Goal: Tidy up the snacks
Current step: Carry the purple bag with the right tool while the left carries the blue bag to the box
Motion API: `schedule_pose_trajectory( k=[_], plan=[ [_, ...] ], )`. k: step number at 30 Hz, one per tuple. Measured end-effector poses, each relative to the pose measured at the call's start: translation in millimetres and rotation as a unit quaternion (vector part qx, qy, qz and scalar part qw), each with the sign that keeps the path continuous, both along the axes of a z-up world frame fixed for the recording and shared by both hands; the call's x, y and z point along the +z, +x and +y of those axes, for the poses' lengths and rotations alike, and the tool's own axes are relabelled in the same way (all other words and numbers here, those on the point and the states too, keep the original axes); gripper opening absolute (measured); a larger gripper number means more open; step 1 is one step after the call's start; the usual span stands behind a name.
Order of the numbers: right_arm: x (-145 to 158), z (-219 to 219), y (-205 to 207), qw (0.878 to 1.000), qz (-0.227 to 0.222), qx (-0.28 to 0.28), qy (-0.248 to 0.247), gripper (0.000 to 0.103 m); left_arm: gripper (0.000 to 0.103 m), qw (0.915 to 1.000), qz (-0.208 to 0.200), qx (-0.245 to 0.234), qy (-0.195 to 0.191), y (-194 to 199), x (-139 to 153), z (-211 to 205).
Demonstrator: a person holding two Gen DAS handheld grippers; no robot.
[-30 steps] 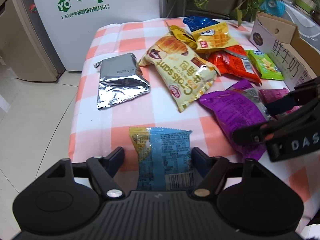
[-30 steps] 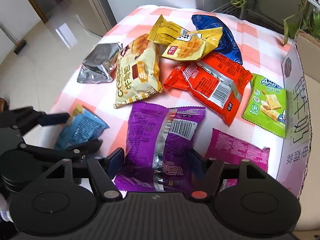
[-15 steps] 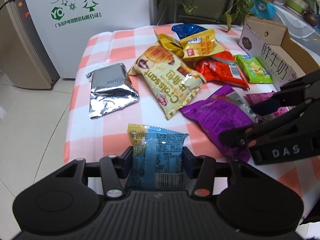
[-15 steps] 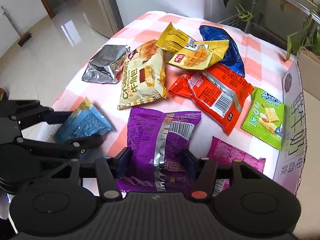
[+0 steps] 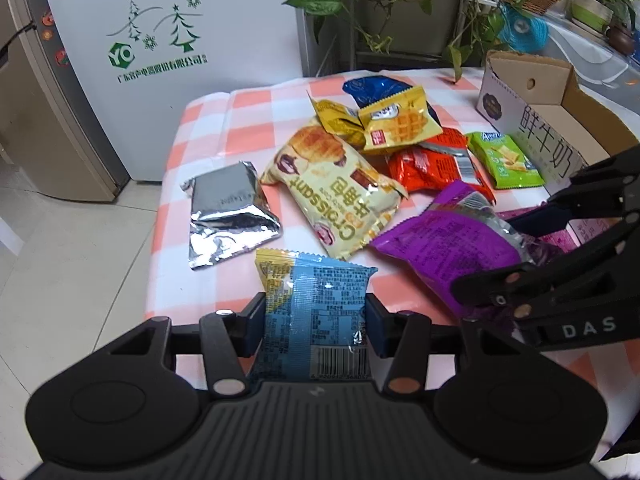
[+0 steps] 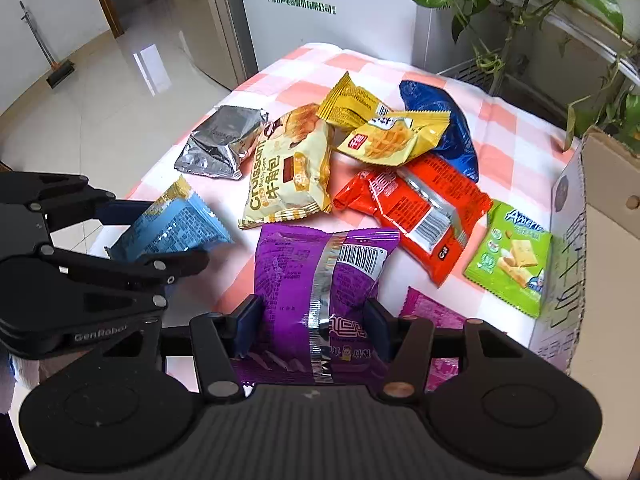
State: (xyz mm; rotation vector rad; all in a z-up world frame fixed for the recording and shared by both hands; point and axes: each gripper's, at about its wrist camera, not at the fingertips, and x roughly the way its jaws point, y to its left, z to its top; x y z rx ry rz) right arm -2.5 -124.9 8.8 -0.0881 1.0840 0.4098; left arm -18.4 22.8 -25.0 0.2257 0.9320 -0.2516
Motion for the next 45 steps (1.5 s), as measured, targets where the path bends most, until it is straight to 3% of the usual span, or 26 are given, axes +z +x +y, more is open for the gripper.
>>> schedule_pose_trajectory(
  k=[23,34,45],
  plan=[
    [25,-13,-14,0.997,-0.069,0.007,-0.019,0.063,0.049,0.9969,-0.073,0.029,0.005,5,32,-13],
    [34,-23,-18,0.994,-0.096,0.008,-0.044,0.063,0.049,0.9946,-0.101,0.012,0.023,2,35,-27],
    [41,-45,-16,0.99,-0.123,-0.011,-0.062,0.063,0.049,0.9953,-0.096,0.011,0.003,7,34,-34]
  ],
)
